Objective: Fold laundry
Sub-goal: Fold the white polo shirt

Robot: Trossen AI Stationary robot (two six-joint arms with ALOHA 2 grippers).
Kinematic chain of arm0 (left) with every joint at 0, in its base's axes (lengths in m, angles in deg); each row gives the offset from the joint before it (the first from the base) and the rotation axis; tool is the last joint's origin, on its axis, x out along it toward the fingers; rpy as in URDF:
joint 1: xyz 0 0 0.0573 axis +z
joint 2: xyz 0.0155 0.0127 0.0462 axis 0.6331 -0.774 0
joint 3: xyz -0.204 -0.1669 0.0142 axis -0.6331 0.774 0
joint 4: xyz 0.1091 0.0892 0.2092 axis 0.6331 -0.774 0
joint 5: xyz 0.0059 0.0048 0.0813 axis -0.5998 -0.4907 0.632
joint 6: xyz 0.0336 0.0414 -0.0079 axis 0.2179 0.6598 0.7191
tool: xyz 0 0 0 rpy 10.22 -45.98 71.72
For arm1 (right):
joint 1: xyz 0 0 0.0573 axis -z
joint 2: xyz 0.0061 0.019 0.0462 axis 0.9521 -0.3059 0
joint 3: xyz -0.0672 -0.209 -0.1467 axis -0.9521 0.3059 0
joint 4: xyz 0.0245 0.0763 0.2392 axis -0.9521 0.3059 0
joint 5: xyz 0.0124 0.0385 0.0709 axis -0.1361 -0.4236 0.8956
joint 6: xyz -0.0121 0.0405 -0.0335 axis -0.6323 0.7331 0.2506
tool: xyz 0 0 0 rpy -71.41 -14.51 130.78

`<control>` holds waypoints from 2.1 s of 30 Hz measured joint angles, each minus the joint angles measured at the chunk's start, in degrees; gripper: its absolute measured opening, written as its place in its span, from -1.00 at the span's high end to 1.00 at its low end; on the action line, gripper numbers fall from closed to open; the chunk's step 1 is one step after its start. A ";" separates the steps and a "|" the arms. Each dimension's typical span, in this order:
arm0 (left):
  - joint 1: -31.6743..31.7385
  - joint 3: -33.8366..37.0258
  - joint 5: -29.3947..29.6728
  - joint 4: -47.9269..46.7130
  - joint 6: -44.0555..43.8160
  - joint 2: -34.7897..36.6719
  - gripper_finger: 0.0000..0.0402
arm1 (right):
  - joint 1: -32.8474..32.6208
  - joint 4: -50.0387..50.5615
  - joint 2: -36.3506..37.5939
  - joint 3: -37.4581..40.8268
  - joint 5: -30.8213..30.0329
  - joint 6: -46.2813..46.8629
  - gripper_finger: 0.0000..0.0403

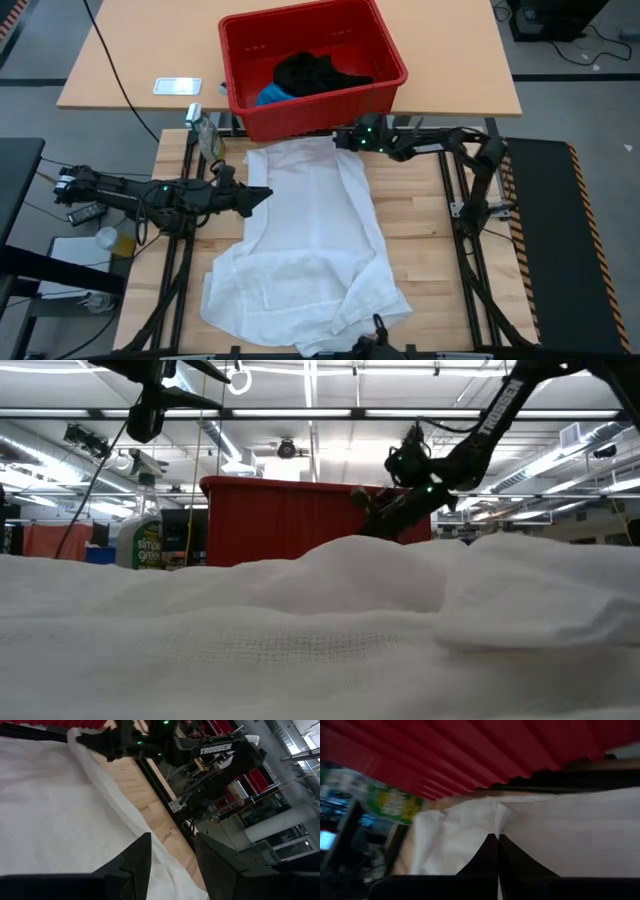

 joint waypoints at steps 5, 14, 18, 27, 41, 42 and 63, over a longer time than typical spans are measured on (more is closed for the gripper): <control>0.01 0.00 -0.01 0.05 -0.02 0.00 0.23 | -1.10 1.42 -5.20 -4.40 -3.04 -4.24 0.99; 0.01 0.00 -0.16 -0.04 0.26 0.00 0.23 | -2.34 10.89 -11.84 -13.62 -5.27 -13.23 0.76; 0.01 0.00 -0.14 -1.81 0.28 -0.12 0.22 | -2.31 10.64 -11.80 -14.61 -5.14 -16.37 0.51; -1.19 0.00 -16.96 -19.94 -7.36 -0.17 0.08 | -1.56 16.92 -6.56 -14.52 3.43 -24.35 -0.07; -15.28 0.00 -36.48 -40.90 -22.12 -0.23 0.08 | -7.86 43.17 15.31 -14.50 -4.87 -37.06 -0.07; -15.95 0.00 -36.00 -43.47 -23.70 -0.50 0.08 | -8.93 44.07 16.49 -14.45 -5.39 -37.97 -0.05; -17.80 13.88 -43.97 -38.37 -31.66 -1.88 0.08 | -19.01 37.81 18.33 -13.96 -0.95 -34.16 0.17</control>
